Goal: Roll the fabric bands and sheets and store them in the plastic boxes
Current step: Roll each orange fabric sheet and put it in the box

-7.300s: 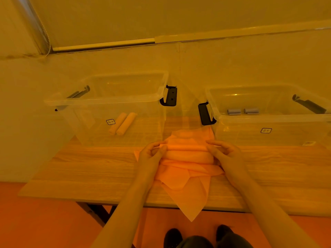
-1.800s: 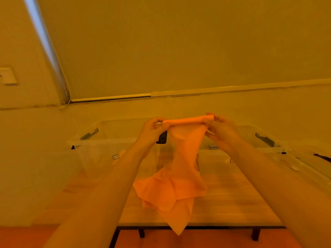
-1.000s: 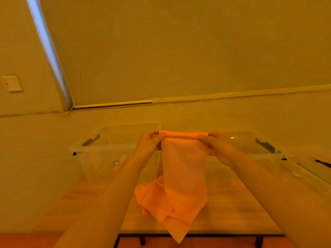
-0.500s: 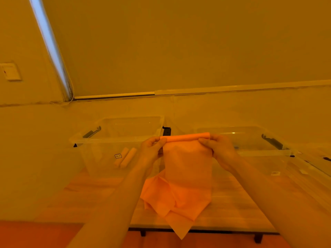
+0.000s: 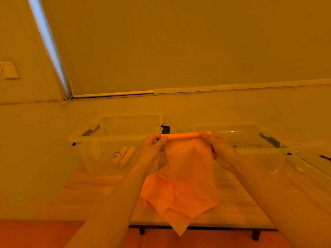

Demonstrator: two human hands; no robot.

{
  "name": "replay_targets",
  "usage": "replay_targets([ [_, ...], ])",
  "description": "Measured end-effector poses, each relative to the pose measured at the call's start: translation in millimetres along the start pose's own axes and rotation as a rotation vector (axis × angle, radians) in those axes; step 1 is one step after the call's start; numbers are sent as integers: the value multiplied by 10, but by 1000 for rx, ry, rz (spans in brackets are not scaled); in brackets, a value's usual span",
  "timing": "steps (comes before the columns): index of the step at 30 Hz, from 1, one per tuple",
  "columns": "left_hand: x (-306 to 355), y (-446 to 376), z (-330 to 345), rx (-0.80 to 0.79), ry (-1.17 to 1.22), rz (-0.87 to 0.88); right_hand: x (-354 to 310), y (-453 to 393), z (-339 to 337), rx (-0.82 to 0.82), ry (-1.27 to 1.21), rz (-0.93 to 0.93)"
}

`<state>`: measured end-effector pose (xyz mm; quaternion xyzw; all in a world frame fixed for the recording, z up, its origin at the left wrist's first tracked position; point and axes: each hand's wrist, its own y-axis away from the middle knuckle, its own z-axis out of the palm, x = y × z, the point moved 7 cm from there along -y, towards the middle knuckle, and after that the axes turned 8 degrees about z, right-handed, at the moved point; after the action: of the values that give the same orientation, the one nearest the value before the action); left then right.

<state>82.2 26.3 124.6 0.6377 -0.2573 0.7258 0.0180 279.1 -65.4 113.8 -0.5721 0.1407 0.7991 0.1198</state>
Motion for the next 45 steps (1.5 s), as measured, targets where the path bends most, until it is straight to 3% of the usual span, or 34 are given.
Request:
replay_targets([
  [12,-30,-5,-32,-39,184,-101,93,-2,65,-68,-7,95],
  [22,-64,39,-53,-73,82,-55,183,-56,-35,21,9,147],
  [29,-137,56,-23,-132,-15,-89,182,-14,-56,32,149,125],
  [34,-117,37,-46,-91,-54,-55,141,4,-87,84,234,37],
  [38,-105,35,-41,-86,-19,-57,61,32,-152,142,208,-50],
  [45,-177,50,18,-88,72,-161,-12,92,-103,102,129,-88],
])
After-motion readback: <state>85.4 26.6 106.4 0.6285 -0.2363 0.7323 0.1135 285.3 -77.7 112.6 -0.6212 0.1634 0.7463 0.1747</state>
